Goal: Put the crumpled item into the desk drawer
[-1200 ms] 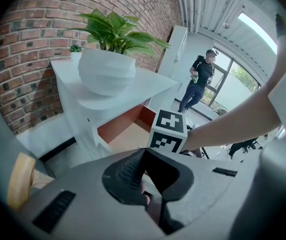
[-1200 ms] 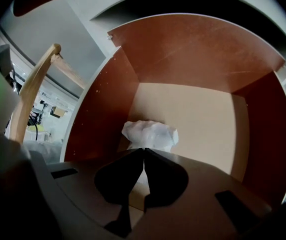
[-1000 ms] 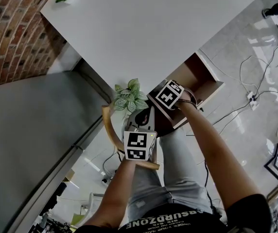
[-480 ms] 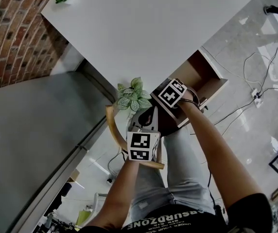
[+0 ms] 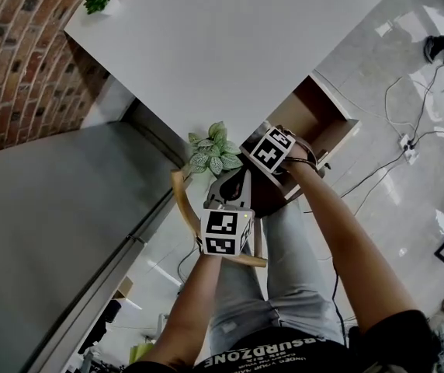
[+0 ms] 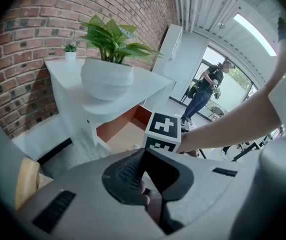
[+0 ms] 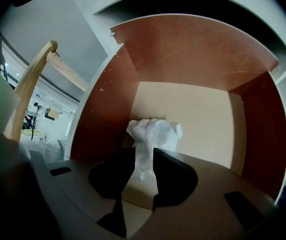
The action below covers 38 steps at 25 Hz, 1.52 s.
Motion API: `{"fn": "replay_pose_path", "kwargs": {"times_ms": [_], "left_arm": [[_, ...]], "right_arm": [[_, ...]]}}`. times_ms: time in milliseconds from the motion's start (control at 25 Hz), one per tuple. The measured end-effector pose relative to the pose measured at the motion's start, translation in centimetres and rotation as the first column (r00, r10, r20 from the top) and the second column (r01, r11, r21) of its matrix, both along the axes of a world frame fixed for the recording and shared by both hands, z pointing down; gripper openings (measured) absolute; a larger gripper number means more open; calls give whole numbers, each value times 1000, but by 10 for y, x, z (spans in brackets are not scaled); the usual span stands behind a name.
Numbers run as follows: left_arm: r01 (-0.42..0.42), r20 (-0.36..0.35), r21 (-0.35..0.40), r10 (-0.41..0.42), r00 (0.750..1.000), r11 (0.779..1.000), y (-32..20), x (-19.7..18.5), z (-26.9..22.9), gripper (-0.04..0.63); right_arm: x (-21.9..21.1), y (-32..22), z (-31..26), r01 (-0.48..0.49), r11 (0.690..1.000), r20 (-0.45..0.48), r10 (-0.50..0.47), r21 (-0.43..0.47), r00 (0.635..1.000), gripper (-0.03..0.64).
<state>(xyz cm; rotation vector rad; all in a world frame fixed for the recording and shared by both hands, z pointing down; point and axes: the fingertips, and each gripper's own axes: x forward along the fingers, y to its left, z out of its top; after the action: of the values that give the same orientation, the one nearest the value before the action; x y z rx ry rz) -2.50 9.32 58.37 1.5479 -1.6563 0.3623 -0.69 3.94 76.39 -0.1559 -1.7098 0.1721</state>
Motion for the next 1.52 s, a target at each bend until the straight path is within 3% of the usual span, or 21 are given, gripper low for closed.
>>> {"fn": "replay_pose_path", "kwargs": {"times_ms": [200,720,1160,1520], "left_arm": [[-35,-8,2,35,999,999,-2,-1,-6,5],[-130,-4,24,130,991,991,-2,1,-32,5],[-208,-8,47,209,978,977,-4,5,-53,5],[-256,-28,75,259,966,964,-16,15,-77,5]], "right_arm": [[3,-2,-18,-5,1000,15,5,24,1000,106],[-2,-1,-83,-157,988,130,155,8,979,102],[9,2,-151,-420,906,289,415,-50,863,80],[31,5,-205,-594,801,395,570,-74,720,4]]}}
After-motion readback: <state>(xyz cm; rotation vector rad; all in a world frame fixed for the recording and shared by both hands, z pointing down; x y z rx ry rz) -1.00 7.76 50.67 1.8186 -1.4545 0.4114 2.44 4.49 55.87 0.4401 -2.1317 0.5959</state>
